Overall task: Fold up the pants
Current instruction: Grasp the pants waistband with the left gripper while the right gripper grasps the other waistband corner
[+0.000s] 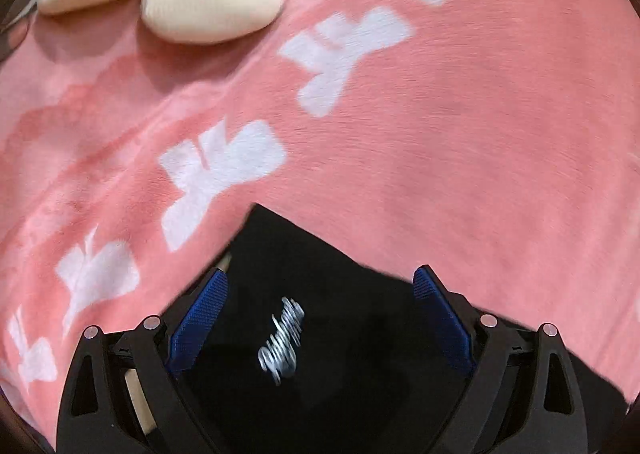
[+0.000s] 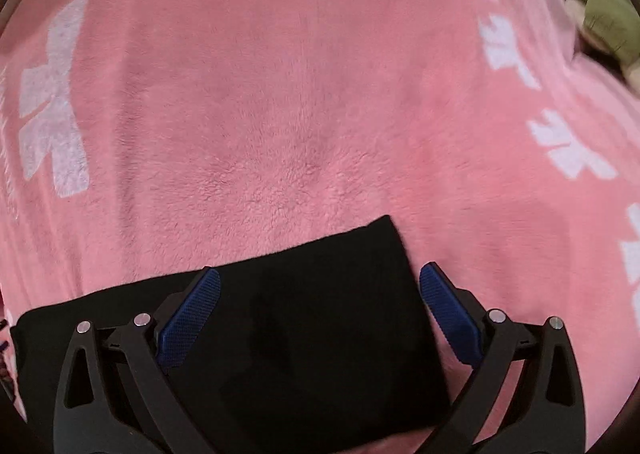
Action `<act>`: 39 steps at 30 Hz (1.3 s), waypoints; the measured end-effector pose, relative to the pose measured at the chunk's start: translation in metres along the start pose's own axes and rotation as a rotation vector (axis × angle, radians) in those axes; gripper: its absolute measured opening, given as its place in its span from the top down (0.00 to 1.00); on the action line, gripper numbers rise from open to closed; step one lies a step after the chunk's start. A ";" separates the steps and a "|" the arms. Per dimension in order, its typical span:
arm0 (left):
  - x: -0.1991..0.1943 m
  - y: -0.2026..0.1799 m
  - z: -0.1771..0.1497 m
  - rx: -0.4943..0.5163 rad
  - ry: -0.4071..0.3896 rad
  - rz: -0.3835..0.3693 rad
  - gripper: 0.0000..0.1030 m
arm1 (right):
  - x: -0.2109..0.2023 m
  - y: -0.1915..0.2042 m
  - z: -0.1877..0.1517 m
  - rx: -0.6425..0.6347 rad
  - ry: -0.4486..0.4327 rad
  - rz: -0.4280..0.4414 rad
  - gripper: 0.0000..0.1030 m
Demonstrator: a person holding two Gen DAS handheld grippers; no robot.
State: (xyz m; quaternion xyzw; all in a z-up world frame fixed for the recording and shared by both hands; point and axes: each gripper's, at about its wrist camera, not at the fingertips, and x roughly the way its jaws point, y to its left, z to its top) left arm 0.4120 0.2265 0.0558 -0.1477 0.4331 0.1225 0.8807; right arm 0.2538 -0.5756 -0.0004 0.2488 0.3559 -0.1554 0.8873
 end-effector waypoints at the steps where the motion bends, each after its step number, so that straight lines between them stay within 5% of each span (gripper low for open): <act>1: 0.007 0.002 0.004 -0.009 0.007 0.008 0.12 | 0.005 0.002 0.001 -0.001 0.009 -0.004 0.04; 5: 0.028 0.007 0.010 -0.054 0.062 0.006 0.23 | 0.013 0.015 0.003 -0.057 0.010 -0.056 0.06; 6: 0.030 0.006 0.011 -0.050 0.066 0.021 0.32 | 0.013 0.018 0.003 -0.071 0.003 -0.068 0.20; 7: 0.031 0.004 0.012 -0.024 0.065 0.041 0.52 | 0.013 0.020 0.002 -0.084 0.009 -0.079 0.50; 8: 0.030 0.001 0.013 0.007 0.064 0.054 0.68 | 0.012 0.021 0.001 -0.087 0.015 -0.074 0.67; 9: 0.028 0.000 0.015 0.039 0.073 0.049 0.96 | 0.009 0.021 0.001 -0.079 0.010 -0.043 0.79; 10: 0.025 0.000 0.014 0.038 0.079 0.036 0.98 | 0.002 0.021 0.001 -0.069 0.005 0.004 0.87; 17: -0.071 0.034 0.021 -0.017 -0.035 -0.152 0.98 | -0.085 0.030 -0.005 -0.133 -0.140 0.129 0.88; 23: -0.182 0.076 -0.037 -0.014 -0.068 -0.288 1.00 | -0.172 0.003 -0.044 -0.173 -0.202 0.200 0.88; 30: -0.215 0.120 -0.124 0.064 0.017 -0.243 1.00 | -0.189 -0.055 -0.116 -0.135 -0.114 0.148 0.87; 32: -0.215 0.130 -0.150 0.047 0.030 -0.225 0.99 | -0.184 -0.065 -0.136 -0.125 -0.093 0.115 0.79; 33: -0.215 0.135 -0.163 0.016 0.037 -0.215 0.86 | -0.186 -0.071 -0.145 -0.103 -0.100 0.094 0.76; 34: -0.215 0.139 -0.170 -0.012 0.047 -0.216 0.57 | -0.189 -0.074 -0.149 -0.076 -0.112 0.078 0.60; 35: -0.218 0.143 -0.179 -0.053 0.044 -0.238 0.45 | -0.198 -0.079 -0.155 -0.039 -0.143 0.060 0.48; 39: -0.224 0.133 -0.196 -0.124 0.058 -0.307 0.22 | -0.240 -0.088 -0.169 0.038 -0.256 0.042 0.37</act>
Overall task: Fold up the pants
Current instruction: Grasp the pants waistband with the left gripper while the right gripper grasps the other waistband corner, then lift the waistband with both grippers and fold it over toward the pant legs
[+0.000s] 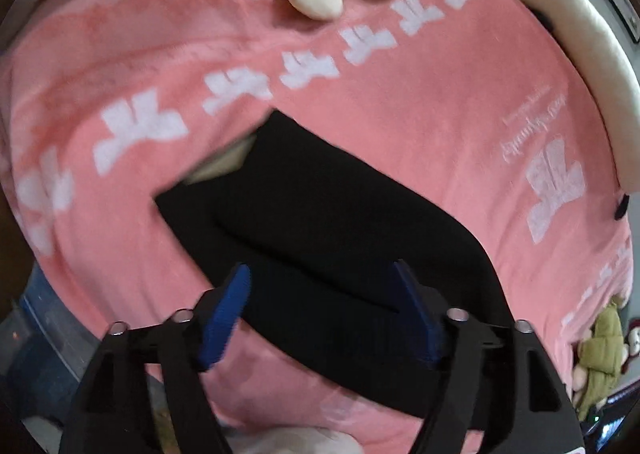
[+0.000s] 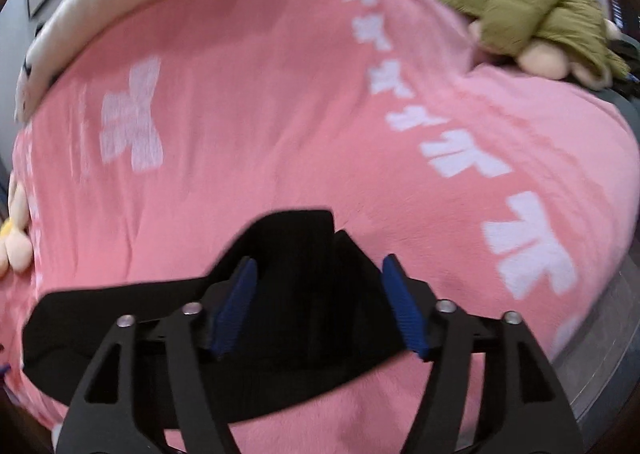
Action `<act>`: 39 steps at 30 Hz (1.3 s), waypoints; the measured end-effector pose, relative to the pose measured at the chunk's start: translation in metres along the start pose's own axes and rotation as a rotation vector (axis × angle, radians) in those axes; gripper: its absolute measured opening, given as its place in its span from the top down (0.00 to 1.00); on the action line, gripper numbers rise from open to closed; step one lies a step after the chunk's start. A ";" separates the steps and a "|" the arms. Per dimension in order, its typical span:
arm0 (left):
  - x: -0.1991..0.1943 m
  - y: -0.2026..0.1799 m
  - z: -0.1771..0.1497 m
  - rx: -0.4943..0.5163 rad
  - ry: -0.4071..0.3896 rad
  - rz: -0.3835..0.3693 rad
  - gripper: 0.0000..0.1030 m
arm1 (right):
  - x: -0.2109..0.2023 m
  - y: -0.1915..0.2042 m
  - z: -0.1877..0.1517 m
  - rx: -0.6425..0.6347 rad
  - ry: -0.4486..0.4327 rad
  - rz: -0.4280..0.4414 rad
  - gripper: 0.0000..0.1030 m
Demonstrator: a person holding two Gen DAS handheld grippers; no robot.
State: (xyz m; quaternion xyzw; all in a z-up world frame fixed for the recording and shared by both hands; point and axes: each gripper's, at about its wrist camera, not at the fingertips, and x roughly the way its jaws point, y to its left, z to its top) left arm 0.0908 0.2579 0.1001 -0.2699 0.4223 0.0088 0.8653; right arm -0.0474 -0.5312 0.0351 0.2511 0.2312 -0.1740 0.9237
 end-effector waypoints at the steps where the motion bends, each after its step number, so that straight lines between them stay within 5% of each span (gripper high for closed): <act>1: 0.008 -0.007 0.001 -0.006 0.022 -0.006 0.19 | -0.009 -0.001 -0.003 0.019 -0.010 0.018 0.37; 9: 0.089 0.000 0.017 -0.224 0.157 -0.033 0.26 | -0.012 0.007 -0.044 0.199 0.124 0.241 0.37; 11: 0.100 0.005 0.016 -0.270 0.173 -0.033 0.41 | -0.003 0.013 -0.044 0.211 0.134 0.260 0.36; 12: 0.100 0.007 0.016 -0.278 0.171 -0.024 0.57 | 0.004 0.018 -0.041 0.223 0.139 0.282 0.35; 13: 0.099 0.009 0.017 -0.277 0.158 -0.027 0.85 | 0.013 0.022 -0.037 0.245 0.145 0.310 0.35; 14: 0.098 0.010 0.017 -0.270 0.154 -0.037 0.99 | 0.022 0.025 -0.034 0.267 0.151 0.322 0.35; 18: 0.094 0.010 0.019 -0.252 0.157 -0.045 0.98 | 0.073 0.041 -0.020 0.312 0.206 0.300 0.36; 19: 0.093 0.008 0.020 -0.247 0.156 -0.043 0.98 | 0.087 0.045 -0.018 0.297 0.227 0.280 0.59; 20: 0.090 0.006 0.023 -0.240 0.153 -0.043 0.98 | 0.104 0.051 -0.013 0.268 0.256 0.250 0.96; 21: 0.086 0.004 0.026 -0.234 0.148 -0.046 0.98 | 0.107 0.055 -0.008 0.261 0.252 0.229 0.96; 24: 0.048 -0.003 0.044 -0.186 0.118 -0.098 0.98 | 0.066 0.068 0.022 0.239 0.103 0.359 0.97; 27: 0.011 -0.005 0.058 -0.113 0.089 -0.105 0.98 | 0.022 0.069 0.031 0.136 0.012 0.361 0.97; 33: 0.057 0.033 0.025 -0.089 0.249 0.043 0.98 | 0.071 0.016 -0.045 0.160 0.239 0.172 0.96; 39: 0.064 0.047 0.000 -0.110 0.220 0.048 0.97 | 0.064 0.010 -0.064 0.230 0.214 0.199 0.92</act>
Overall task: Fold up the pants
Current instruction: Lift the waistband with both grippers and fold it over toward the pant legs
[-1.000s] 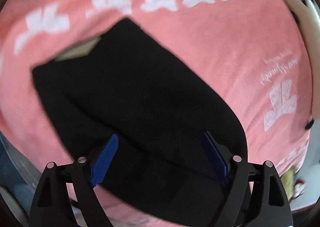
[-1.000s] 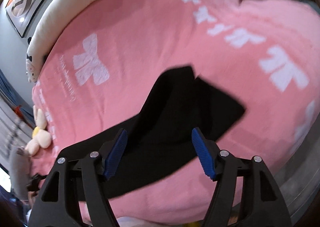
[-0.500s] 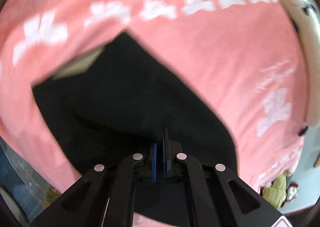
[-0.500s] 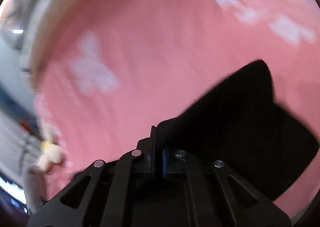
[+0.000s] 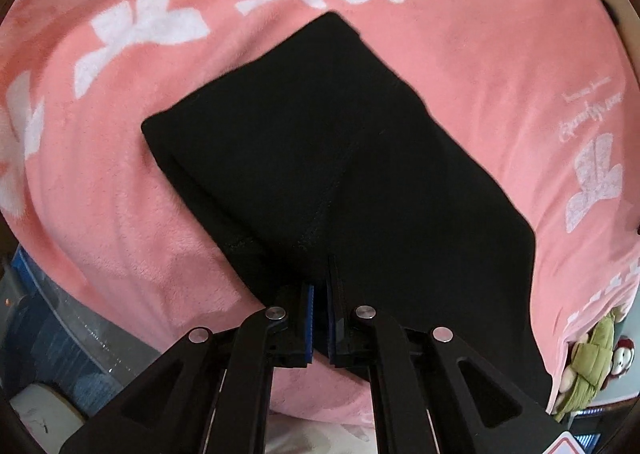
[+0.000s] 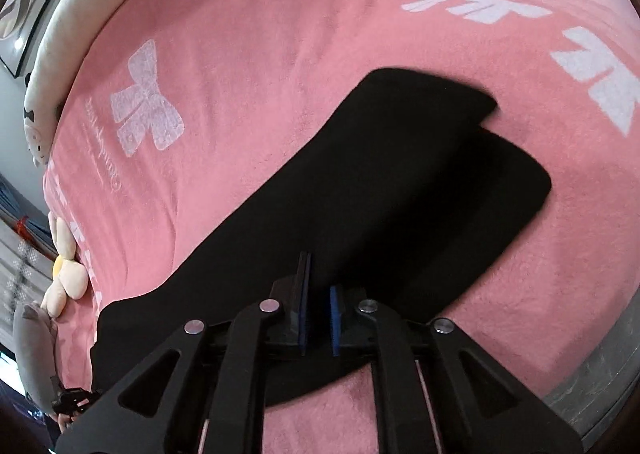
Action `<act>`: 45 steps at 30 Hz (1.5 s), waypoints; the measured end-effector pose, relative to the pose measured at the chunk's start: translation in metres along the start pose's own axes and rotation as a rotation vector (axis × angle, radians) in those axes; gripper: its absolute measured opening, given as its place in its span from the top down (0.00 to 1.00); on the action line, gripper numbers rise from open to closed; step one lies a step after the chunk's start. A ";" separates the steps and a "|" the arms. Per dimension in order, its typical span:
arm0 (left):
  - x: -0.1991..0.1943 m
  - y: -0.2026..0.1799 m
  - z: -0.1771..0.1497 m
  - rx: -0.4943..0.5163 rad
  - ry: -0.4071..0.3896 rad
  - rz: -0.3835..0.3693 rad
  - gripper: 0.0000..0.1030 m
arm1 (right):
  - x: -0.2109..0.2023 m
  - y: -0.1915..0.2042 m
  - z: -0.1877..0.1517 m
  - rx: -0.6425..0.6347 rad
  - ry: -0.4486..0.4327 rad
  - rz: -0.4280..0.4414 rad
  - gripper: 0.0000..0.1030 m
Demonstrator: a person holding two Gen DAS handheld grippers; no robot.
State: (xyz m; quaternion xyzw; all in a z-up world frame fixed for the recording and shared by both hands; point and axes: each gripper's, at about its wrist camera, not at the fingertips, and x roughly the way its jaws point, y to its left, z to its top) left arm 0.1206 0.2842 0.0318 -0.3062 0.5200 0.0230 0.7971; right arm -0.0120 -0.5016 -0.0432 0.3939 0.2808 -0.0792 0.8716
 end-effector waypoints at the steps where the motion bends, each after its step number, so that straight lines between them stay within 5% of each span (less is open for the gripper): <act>1: -0.003 -0.002 0.000 0.007 -0.010 0.000 0.97 | 0.000 0.003 0.002 -0.007 -0.004 -0.006 0.92; 6: -0.036 -0.009 0.004 0.039 -0.060 -0.025 0.97 | -0.037 0.021 0.009 -0.061 -0.101 0.029 0.94; 10: -0.016 0.000 -0.001 0.056 -0.026 0.058 0.96 | -0.017 -0.013 -0.007 -0.033 -0.021 -0.110 0.94; 12: -0.005 0.007 -0.007 0.044 0.008 0.080 0.96 | -0.026 -0.025 -0.015 0.047 -0.048 -0.057 0.92; 15: -0.022 0.000 -0.011 0.068 -0.024 0.082 0.95 | -0.050 -0.015 -0.016 -0.007 -0.094 -0.167 0.89; 18: -0.049 -0.005 -0.011 0.111 -0.108 0.250 0.94 | -0.076 0.015 -0.015 -0.118 -0.159 -0.211 0.88; 20: -0.062 -0.006 -0.008 0.109 -0.151 0.305 0.84 | -0.077 0.052 -0.015 -0.222 -0.166 -0.173 0.70; 22: -0.071 -0.012 -0.010 0.107 -0.174 0.250 0.77 | -0.061 0.109 -0.019 -0.357 -0.121 -0.074 0.46; 27: -0.039 -0.059 -0.016 0.220 -0.111 0.100 0.58 | 0.025 0.254 -0.058 -0.603 0.145 0.285 0.44; 29: -0.011 -0.071 -0.022 0.246 -0.047 0.078 0.59 | 0.062 0.297 -0.070 -0.639 0.240 0.367 0.45; 30: 0.008 -0.068 -0.024 0.245 0.009 0.085 0.74 | 0.085 0.321 -0.074 -0.650 0.281 0.407 0.45; 31: 0.019 -0.063 -0.027 0.237 0.044 0.087 0.87 | 0.098 0.336 -0.075 -0.653 0.307 0.428 0.50; 34: 0.018 -0.047 -0.032 0.259 0.025 0.068 0.95 | 0.147 0.376 -0.068 -0.627 0.363 0.458 0.49; 40: 0.016 -0.023 -0.031 0.253 0.051 -0.013 0.96 | 0.246 0.412 -0.085 -0.584 0.572 0.420 0.50; 43: 0.015 -0.016 -0.028 0.260 0.059 -0.038 0.95 | 0.253 0.418 -0.110 -0.632 0.675 0.441 0.57; 45: 0.015 -0.014 -0.026 0.263 0.061 -0.049 0.95 | 0.238 0.423 -0.126 -0.735 0.663 0.454 0.57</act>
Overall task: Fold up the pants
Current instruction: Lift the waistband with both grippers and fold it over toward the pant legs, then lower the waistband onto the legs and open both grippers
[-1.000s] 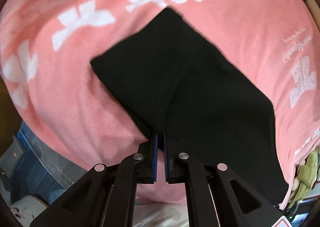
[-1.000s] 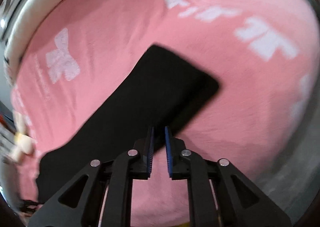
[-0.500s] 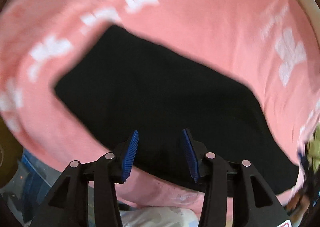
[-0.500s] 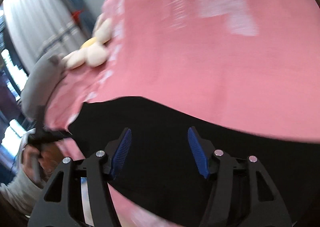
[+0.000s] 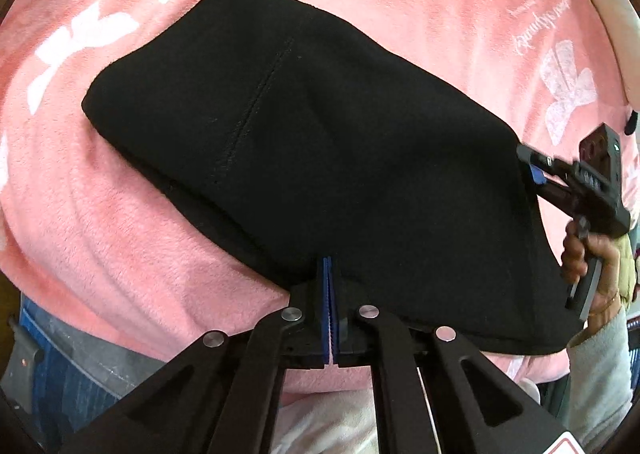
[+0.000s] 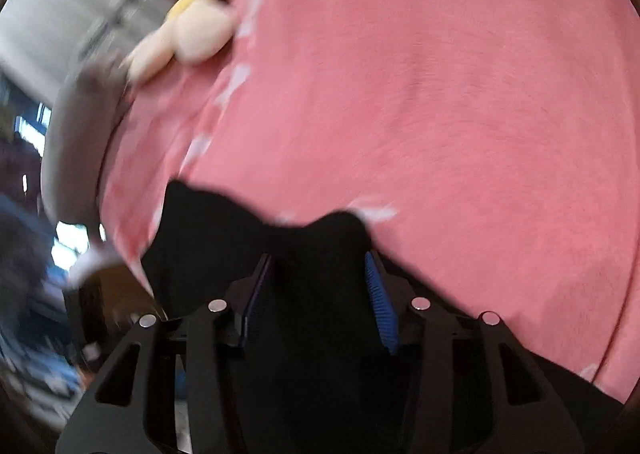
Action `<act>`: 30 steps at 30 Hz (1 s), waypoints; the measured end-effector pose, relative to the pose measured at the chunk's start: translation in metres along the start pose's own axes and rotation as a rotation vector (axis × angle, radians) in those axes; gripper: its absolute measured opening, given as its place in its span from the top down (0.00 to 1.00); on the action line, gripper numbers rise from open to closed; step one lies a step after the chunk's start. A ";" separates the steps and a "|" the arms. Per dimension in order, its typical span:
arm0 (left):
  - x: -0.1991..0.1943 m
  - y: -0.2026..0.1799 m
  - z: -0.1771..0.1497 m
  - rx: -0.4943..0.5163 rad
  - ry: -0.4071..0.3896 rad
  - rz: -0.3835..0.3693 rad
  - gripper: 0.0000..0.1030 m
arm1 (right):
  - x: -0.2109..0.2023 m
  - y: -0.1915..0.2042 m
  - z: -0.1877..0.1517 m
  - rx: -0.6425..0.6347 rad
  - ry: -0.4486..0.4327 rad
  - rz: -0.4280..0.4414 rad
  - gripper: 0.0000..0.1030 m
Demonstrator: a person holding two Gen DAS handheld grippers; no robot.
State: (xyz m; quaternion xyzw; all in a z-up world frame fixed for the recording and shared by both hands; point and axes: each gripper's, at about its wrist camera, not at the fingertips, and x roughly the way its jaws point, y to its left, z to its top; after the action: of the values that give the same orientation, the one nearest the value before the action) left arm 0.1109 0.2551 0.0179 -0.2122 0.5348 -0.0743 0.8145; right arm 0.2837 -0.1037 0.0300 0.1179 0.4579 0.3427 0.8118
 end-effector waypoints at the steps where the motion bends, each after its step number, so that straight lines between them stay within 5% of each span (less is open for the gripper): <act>1: 0.002 0.003 0.003 0.000 0.000 -0.007 0.95 | -0.001 0.007 -0.006 -0.040 0.002 -0.033 0.66; 2: 0.004 0.006 0.008 0.002 0.000 -0.008 0.94 | 0.003 0.011 -0.006 -0.068 0.003 -0.076 0.80; 5: 0.004 0.006 0.011 0.010 -0.004 0.005 0.94 | 0.006 0.016 0.002 -0.090 -0.042 -0.118 0.93; 8: 0.005 0.005 0.012 0.025 -0.009 0.019 0.94 | 0.004 -0.001 0.021 -0.024 -0.136 -0.139 0.93; 10: 0.010 -0.005 0.004 0.029 -0.013 0.026 0.94 | 0.005 -0.008 0.025 -0.024 -0.180 -0.380 0.93; 11: 0.010 -0.007 0.000 0.035 -0.015 0.030 0.94 | 0.001 -0.008 0.023 -0.011 -0.201 -0.408 0.93; 15: 0.011 -0.015 -0.002 0.066 -0.029 0.061 0.94 | -0.031 0.034 -0.011 -0.039 -0.279 -0.157 0.93; 17: 0.014 -0.025 -0.008 0.098 -0.046 0.103 0.94 | -0.013 0.049 -0.017 -0.091 -0.205 -0.136 0.93; 20: 0.015 -0.043 -0.013 0.158 -0.076 0.192 0.94 | 0.033 0.036 -0.005 -0.090 -0.122 -0.260 0.98; 24: -0.013 -0.059 -0.017 0.200 -0.175 0.236 0.95 | 0.016 0.029 0.005 0.047 -0.234 -0.175 0.92; 26: -0.028 -0.062 -0.006 0.187 -0.224 0.213 0.89 | 0.002 0.038 -0.006 0.055 -0.262 -0.098 0.92; 28: -0.031 -0.060 0.017 0.149 -0.239 0.193 0.62 | 0.005 0.040 -0.015 0.047 -0.237 -0.095 0.92; 30: -0.015 -0.049 0.048 0.087 -0.244 0.237 0.59 | 0.025 0.031 -0.013 0.044 -0.190 -0.162 0.95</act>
State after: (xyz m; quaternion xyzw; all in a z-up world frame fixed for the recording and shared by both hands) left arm 0.1536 0.2289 0.0679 -0.1197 0.4493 0.0254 0.8850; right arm 0.2679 -0.0658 0.0216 0.1302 0.3945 0.2531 0.8737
